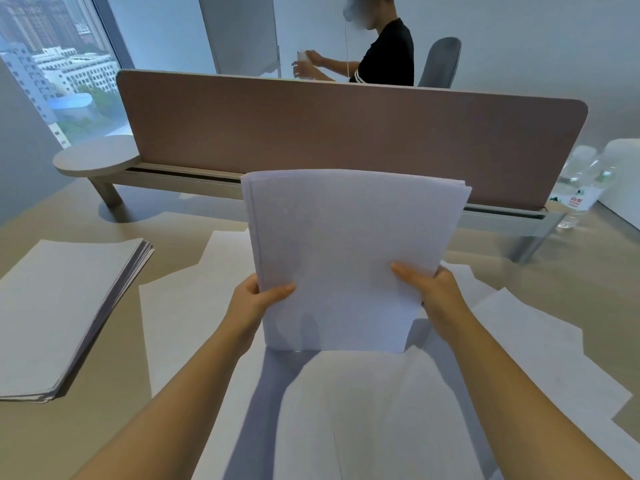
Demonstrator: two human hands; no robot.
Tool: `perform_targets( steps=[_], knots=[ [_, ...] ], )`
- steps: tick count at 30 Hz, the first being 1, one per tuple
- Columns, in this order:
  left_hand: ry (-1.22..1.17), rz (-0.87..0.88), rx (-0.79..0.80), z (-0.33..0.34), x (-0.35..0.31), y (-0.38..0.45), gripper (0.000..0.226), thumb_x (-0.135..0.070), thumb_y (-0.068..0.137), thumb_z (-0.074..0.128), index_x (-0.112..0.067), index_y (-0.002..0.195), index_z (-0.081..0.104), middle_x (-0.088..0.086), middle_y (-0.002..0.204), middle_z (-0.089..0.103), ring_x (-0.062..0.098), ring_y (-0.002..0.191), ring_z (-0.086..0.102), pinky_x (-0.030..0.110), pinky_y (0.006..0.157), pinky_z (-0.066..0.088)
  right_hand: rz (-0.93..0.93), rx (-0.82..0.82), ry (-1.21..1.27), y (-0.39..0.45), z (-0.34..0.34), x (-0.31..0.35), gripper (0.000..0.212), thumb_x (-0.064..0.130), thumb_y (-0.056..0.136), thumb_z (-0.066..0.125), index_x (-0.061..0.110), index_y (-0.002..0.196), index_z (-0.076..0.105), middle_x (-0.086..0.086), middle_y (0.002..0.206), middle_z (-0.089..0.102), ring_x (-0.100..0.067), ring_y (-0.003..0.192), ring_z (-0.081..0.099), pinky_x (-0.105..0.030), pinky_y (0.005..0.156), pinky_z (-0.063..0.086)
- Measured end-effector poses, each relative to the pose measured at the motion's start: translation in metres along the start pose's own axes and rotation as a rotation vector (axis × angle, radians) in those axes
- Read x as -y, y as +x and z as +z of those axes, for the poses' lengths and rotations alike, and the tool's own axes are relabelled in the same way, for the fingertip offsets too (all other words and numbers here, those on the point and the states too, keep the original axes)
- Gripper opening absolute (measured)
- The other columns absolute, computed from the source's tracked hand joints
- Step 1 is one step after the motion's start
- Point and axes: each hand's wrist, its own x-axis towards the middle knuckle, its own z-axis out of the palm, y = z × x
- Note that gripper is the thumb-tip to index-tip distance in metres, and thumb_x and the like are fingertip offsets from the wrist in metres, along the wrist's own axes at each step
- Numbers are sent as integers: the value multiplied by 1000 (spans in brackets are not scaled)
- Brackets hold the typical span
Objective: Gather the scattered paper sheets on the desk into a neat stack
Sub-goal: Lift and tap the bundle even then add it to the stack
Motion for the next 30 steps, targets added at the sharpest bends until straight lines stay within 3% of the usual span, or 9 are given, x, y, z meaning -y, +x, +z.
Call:
perform_targets(
  steps=[4, 9, 11, 15, 18, 20, 23, 27, 30],
  knots=[
    [-3, -13, 1, 7, 7, -7, 51, -27, 45, 78, -22, 94, 62, -2, 96, 66, 24, 93, 61, 36, 77, 52, 28, -29, 26, -11, 4, -15, 21, 1, 75, 69, 12, 89, 58, -3, 89, 62, -24, 80, 59, -37, 81, 47],
    [-40, 67, -73, 20, -5, -11, 30, -3, 72, 73, -13, 98, 59, 3, 91, 64, 30, 91, 59, 38, 79, 52, -91, -35, 87, -14, 9, -1, 25, 0, 75, 70, 22, 78, 59, 4, 79, 62, -15, 74, 59, -25, 66, 48],
    [-14, 85, -72, 18, -10, -14, 34, -7, 70, 75, -14, 99, 58, 2, 92, 63, 27, 90, 60, 35, 77, 53, -104, -9, 76, -14, 3, 3, 23, 1, 75, 70, 21, 82, 59, 3, 82, 63, -19, 77, 60, -27, 68, 48],
    [8, 159, -27, 11, -26, -16, 32, -15, 61, 74, -25, 88, 61, -5, 90, 66, 18, 84, 63, 18, 61, 57, -107, 33, 47, -14, -8, 10, 23, 3, 76, 68, 21, 86, 59, 1, 87, 62, -25, 87, 58, -36, 79, 48],
    [18, 205, -32, 19, -38, -17, 32, -19, 60, 73, -26, 87, 59, -4, 89, 65, 17, 82, 63, 27, 67, 57, -110, 45, 55, -15, -4, 14, 24, 2, 75, 69, 22, 84, 60, 0, 86, 63, -27, 87, 58, -38, 80, 48],
    [-10, 217, -58, 26, -43, -17, 30, -10, 69, 76, -26, 86, 57, -2, 89, 63, 21, 83, 61, 35, 74, 54, -124, 34, 81, -16, 0, 18, 23, 1, 75, 69, 21, 82, 60, 1, 85, 63, -24, 83, 59, -36, 78, 48],
    [-46, 231, -45, 26, -45, -16, 32, -12, 62, 75, -25, 85, 57, -2, 86, 63, 18, 79, 61, 33, 72, 53, -147, 55, 100, -16, -6, 23, 23, 0, 75, 69, 21, 79, 61, 1, 82, 64, -20, 77, 61, -34, 73, 51],
    [-8, 149, 2, 20, -17, -19, 43, -24, 40, 75, -23, 80, 62, -8, 73, 70, 11, 73, 65, 23, 60, 54, -57, 116, 63, -21, -15, 3, 31, 4, 58, 80, 18, 81, 64, -3, 85, 67, -28, 83, 62, -42, 83, 52],
    [-29, 108, -31, 28, -5, -22, 35, -18, 46, 72, -22, 80, 62, -3, 80, 67, 15, 78, 63, 27, 65, 52, -39, 92, 75, -22, -14, -5, 31, 8, 55, 78, 19, 80, 64, -2, 83, 66, -26, 80, 62, -38, 78, 52]
  ],
)
